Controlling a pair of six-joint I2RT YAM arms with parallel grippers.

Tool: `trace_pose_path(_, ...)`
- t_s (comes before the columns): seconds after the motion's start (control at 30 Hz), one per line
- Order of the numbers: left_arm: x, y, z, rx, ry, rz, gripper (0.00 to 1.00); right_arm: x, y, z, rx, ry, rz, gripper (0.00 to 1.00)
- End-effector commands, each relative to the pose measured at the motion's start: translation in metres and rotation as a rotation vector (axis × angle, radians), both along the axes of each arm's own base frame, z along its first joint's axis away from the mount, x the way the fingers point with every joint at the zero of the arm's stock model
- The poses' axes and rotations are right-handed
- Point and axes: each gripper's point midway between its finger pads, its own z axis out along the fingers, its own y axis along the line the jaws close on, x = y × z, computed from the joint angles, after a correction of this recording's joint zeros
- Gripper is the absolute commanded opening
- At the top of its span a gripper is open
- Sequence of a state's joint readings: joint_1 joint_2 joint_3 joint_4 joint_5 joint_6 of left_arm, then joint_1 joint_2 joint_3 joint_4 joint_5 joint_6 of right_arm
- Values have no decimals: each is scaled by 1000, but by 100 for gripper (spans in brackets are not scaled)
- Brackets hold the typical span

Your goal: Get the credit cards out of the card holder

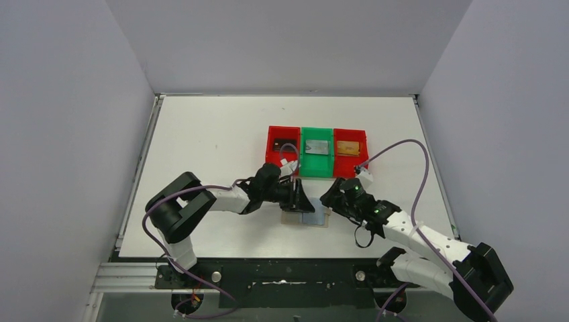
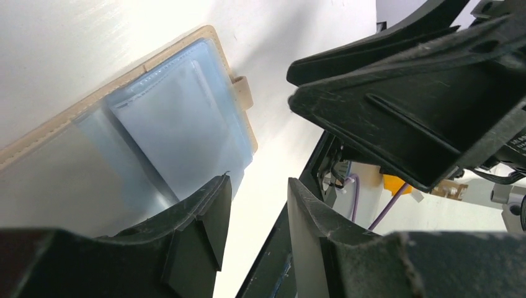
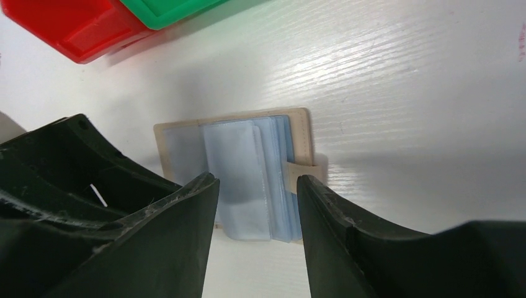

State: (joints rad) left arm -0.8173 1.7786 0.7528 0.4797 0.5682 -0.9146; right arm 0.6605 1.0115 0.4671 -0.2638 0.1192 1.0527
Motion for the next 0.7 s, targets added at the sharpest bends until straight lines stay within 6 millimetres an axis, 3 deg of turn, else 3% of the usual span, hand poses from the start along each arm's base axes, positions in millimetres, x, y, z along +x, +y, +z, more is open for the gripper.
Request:
trace_pose_path(0.0, 12, -6, 21, -37, -74, 19, 38, 7, 17, 21, 117, -77, 38, 51)
trace_pose_path(0.23, 19, 15, 3, 88, -101, 94, 38, 0, 33, 4, 166, -6, 95, 46)
trace_pose_path(0.47, 21, 34, 15, 98, -148, 176, 38, -4, 50, -7, 196, 33, 167, 46)
trace_pose_path(0.6, 25, 47, 21, 125, -176, 224, 38, -3, 49, -16, 173, 65, 149, 47)
trace_pose_path(0.67, 21, 59, 11, 161, -167, 243, 39, -1, 50, -16, 176, 61, 149, 47)
